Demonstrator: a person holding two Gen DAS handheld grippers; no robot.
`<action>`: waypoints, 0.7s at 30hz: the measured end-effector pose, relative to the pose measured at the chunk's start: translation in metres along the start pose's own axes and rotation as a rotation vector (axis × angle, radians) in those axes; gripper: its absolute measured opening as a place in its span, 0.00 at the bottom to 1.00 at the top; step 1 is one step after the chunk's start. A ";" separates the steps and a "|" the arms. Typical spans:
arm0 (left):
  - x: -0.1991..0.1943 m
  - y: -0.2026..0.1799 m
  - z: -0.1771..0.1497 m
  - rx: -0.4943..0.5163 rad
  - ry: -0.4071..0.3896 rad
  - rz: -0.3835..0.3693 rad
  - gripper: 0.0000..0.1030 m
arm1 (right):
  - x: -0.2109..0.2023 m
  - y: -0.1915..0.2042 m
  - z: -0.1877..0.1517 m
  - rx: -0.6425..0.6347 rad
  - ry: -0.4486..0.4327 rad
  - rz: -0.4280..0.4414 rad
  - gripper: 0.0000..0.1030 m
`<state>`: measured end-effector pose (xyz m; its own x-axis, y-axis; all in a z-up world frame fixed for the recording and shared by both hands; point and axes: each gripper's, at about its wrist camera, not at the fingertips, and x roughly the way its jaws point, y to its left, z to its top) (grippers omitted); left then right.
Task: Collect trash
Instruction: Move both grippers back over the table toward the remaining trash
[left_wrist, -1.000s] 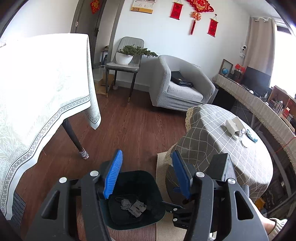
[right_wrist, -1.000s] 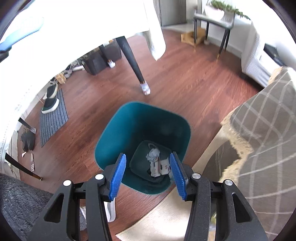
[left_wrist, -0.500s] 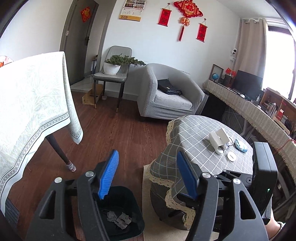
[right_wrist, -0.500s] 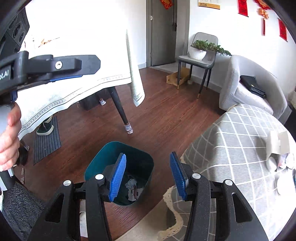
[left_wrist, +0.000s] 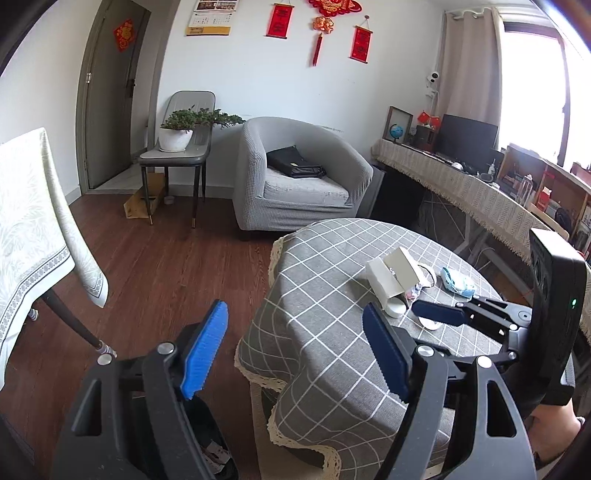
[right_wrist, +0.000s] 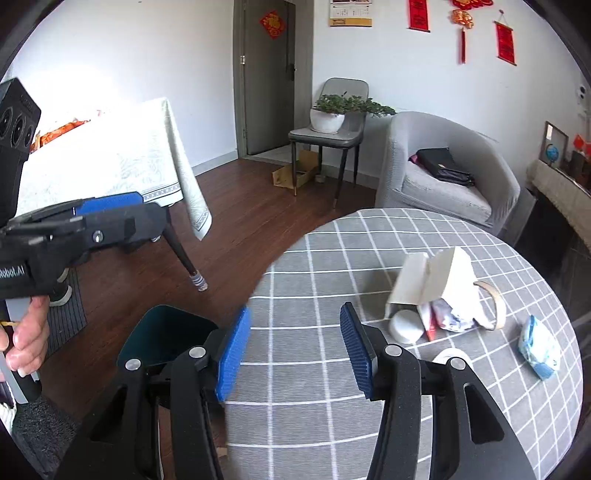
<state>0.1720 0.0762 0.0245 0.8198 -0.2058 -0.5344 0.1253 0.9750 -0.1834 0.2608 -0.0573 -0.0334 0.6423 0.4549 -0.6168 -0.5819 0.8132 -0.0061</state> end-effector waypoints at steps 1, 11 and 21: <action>0.006 -0.005 0.000 0.003 0.008 -0.006 0.76 | -0.003 -0.008 0.000 0.011 -0.005 -0.009 0.50; 0.063 -0.047 0.003 0.030 0.069 -0.075 0.76 | -0.029 -0.093 -0.012 0.082 -0.021 -0.148 0.55; 0.116 -0.079 -0.008 -0.011 0.154 -0.184 0.76 | -0.053 -0.167 -0.036 0.226 -0.035 -0.220 0.62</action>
<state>0.2532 -0.0255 -0.0295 0.6885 -0.3912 -0.6106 0.2578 0.9190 -0.2982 0.3060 -0.2307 -0.0281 0.7596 0.2686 -0.5923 -0.3042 0.9517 0.0414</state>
